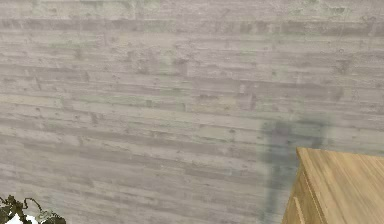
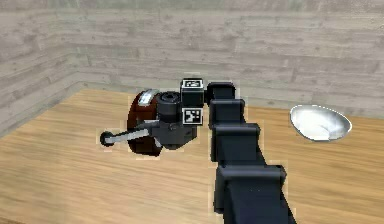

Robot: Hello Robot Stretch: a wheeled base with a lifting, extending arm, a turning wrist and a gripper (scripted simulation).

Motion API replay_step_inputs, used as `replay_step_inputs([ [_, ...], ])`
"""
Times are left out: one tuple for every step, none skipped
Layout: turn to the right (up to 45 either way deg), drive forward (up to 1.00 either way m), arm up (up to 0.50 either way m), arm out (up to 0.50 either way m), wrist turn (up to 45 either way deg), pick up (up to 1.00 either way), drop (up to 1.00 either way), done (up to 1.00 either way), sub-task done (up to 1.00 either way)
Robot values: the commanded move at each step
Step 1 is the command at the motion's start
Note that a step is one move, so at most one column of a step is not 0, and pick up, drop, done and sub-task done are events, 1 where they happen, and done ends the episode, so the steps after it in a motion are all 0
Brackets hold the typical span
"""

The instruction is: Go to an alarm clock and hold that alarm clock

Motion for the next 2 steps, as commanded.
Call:
replay_step_inputs([
  [0.0, 0.0, 0.0, 0.0, 18.0, 0.0, 0.0, 0.0, 0.0],
  [0.0, 0.0, 0.0, 0.0, 0.0, 1.0, 0.0, 0.0, 0.0],
])
